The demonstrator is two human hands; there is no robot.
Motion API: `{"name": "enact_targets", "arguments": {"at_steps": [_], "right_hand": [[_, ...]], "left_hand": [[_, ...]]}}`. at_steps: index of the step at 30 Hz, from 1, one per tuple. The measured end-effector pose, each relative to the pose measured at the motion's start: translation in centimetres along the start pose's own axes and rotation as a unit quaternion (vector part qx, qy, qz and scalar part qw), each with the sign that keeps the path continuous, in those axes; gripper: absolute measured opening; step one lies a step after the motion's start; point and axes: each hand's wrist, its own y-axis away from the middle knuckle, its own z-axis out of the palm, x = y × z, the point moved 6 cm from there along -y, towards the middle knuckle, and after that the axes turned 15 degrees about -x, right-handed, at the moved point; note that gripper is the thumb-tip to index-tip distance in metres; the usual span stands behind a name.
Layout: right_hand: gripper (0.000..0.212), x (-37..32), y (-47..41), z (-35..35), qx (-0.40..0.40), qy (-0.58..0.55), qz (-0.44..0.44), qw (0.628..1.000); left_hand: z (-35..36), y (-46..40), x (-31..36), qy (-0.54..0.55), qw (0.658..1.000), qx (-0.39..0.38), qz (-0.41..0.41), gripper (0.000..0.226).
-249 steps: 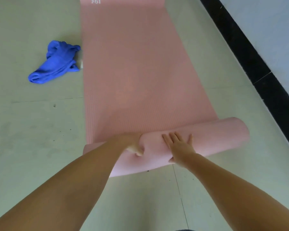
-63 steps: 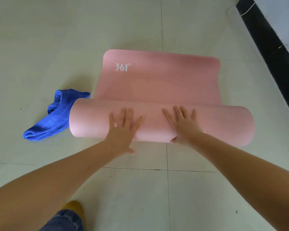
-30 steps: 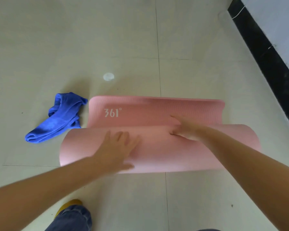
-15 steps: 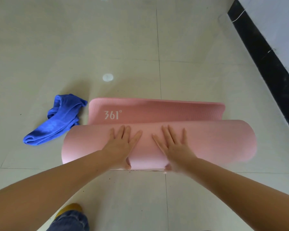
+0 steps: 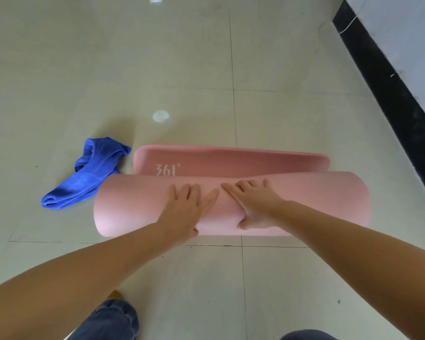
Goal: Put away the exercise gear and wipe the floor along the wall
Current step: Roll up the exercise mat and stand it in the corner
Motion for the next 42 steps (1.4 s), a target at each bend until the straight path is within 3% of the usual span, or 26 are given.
{"name": "enact_targets", "arguments": {"at_steps": [6, 9, 13, 16, 18, 20, 22, 25, 27, 28, 29, 32, 35, 40, 42], "right_hand": [[0.110, -2.8, 3.2, 3.1, -0.122, -0.020, -0.060, 0.990], [0.109, -2.9, 3.8, 3.9, -0.198, -0.121, -0.079, 0.970], [0.100, -0.6, 2.3, 1.7, -0.175, -0.251, -0.082, 0.948], [0.080, 2.4, 1.9, -0.1, -0.092, -0.280, 0.008, 0.955], [0.061, 3.4, 2.0, -1.2, 0.017, -0.227, 0.069, 0.971], [0.047, 2.8, 2.1, -2.1, 0.113, -0.145, 0.104, 0.977], [0.039, 2.0, 1.6, -2.5, 0.162, -0.111, 0.126, 0.972], [0.034, 1.7, 0.5, -3.0, 0.155, -0.148, 0.149, 0.965], [0.035, 2.0, -0.1, -3.3, 0.150, -0.164, 0.152, 0.963], [0.035, 2.1, -0.3, -3.2, 0.150, -0.171, 0.150, 0.962], [0.035, 2.3, -0.5, -3.0, 0.153, -0.184, 0.146, 0.960], [0.034, 2.9, -0.7, -2.6, 0.181, -0.234, 0.139, 0.945], [0.036, 3.8, -1.3, -3.2, 0.197, -0.273, 0.152, 0.929], [0.038, 3.8, 1.5, -5.7, 0.247, -0.348, 0.168, 0.889], [0.038, 3.4, 4.8, -7.3, 0.256, -0.398, 0.188, 0.861]], "left_hand": [[1.0, 5.1, 2.8, 0.052, 0.989, -0.095, 0.098, 0.106], [1.3, 4.8, 2.3, 0.107, 0.966, -0.180, 0.150, 0.110], [0.6, 0.8, -1.4, 0.179, 0.946, -0.232, 0.136, 0.121], [-1.1, -0.6, -4.9, 0.217, 0.962, -0.154, 0.065, 0.108], [-1.3, 0.2, -7.6, 0.225, 0.973, -0.043, -0.006, 0.087], [0.1, 2.4, -10.7, 0.271, 0.956, 0.065, -0.091, 0.075], [3.2, 5.1, -13.8, 0.386, 0.892, 0.113, -0.206, 0.082], [9.5, 8.3, -16.5, 0.613, 0.720, 0.039, -0.322, 0.111], [11.9, 8.7, -16.2, 0.740, 0.618, -0.022, -0.263, 0.118], [12.2, 8.6, -15.8, 0.780, 0.586, -0.039, -0.216, 0.113], [12.0, 8.3, -15.5, 0.799, 0.574, -0.045, -0.172, 0.106], [10.8, 7.4, -15.3, 0.824, 0.557, -0.023, -0.102, 0.098], [9.2, 6.7, -16.6, 0.825, 0.556, 0.024, -0.102, 0.084], [-1.1, 7.0, -18.7, 0.785, 0.597, 0.096, -0.139, 0.041], [-8.2, 8.4, -19.1, 0.764, 0.622, 0.122, -0.120, 0.045]]}}
